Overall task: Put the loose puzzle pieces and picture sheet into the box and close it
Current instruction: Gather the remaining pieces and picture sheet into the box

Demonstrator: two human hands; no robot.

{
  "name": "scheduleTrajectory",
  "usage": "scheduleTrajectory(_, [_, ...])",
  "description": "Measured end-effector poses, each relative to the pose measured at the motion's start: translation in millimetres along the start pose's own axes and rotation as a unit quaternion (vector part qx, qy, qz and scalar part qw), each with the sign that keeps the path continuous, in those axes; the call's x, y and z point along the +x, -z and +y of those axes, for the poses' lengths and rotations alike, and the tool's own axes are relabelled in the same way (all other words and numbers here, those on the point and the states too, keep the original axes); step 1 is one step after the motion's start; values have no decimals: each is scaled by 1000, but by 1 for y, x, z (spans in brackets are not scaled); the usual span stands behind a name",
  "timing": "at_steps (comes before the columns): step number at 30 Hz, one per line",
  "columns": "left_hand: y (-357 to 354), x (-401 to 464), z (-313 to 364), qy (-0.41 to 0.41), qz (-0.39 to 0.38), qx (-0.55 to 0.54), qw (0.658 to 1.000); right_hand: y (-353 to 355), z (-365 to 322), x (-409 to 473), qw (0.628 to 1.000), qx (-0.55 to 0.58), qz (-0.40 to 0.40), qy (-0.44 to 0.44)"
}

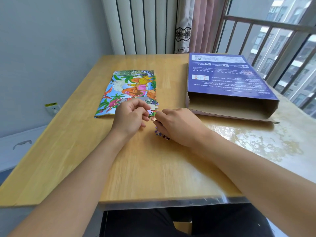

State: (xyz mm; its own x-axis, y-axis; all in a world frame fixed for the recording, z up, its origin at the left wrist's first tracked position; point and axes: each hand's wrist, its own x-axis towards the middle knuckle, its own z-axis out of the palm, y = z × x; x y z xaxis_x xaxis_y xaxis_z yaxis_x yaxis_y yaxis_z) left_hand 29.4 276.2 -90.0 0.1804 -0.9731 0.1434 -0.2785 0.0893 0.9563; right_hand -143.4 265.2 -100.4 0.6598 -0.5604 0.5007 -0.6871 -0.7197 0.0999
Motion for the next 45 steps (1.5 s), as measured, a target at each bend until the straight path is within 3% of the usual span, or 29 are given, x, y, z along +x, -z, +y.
scheduleTrajectory(3, [2,1,2,-3,8,-20,1000,7,8,5,983,114,-6,-146])
scheduleTrajectory(5, [1,3,6,5,12,-42,999,18,19,4,928,239,35,-284])
scheduleTrajectory(7, [-2,6,12,22,4,-73,997,33,35,2,797,398,80,-448])
scheduleTrajectory(10, [-15,11,30,2,-55,-58,997,55,68,-11,518,578,114,-620])
scheduleTrajectory(12, [-29,14,41,-87,-83,47,992,62,89,-23,412,632,99,-649])
scheduleTrajectory(15, [-61,15,56,-239,-119,227,937,73,106,-38,331,668,107,-658])
scheduleTrajectory(20, [-114,7,47,-296,-154,244,911,81,120,-43,203,720,208,-631])
scheduleTrajectory(25, [-114,3,32,-305,-167,310,885,77,117,-41,169,816,292,-470])
scheduleTrajectory(27, [-105,6,28,-295,-168,335,879,73,113,-44,185,816,308,-452])
scheduleTrajectory(30, [-96,12,21,-271,-166,339,886,68,110,-50,279,751,296,-520])
scheduleTrajectory(33, [-94,15,19,-253,-172,342,888,71,108,-53,341,666,274,-605])
scheduleTrajectory(35, [-94,16,18,-249,-174,334,892,79,105,-58,434,584,230,-646])
scheduleTrajectory(37, [-95,18,16,-253,-167,324,896,87,102,-71,585,460,160,-648])
scheduleTrajectory(39, [-96,19,15,-257,-162,320,897,87,105,-86,759,310,110,-562])
scheduleTrajectory(41, [-98,21,14,-260,-156,315,900,85,106,-97,884,215,29,-415])
scheduleTrajectory(43, [-98,21,14,-265,-150,307,902,82,105,-98,933,186,-105,-289])
scheduleTrajectory(45, [-99,22,13,-273,-141,300,903,80,109,-95,942,148,-209,-217])
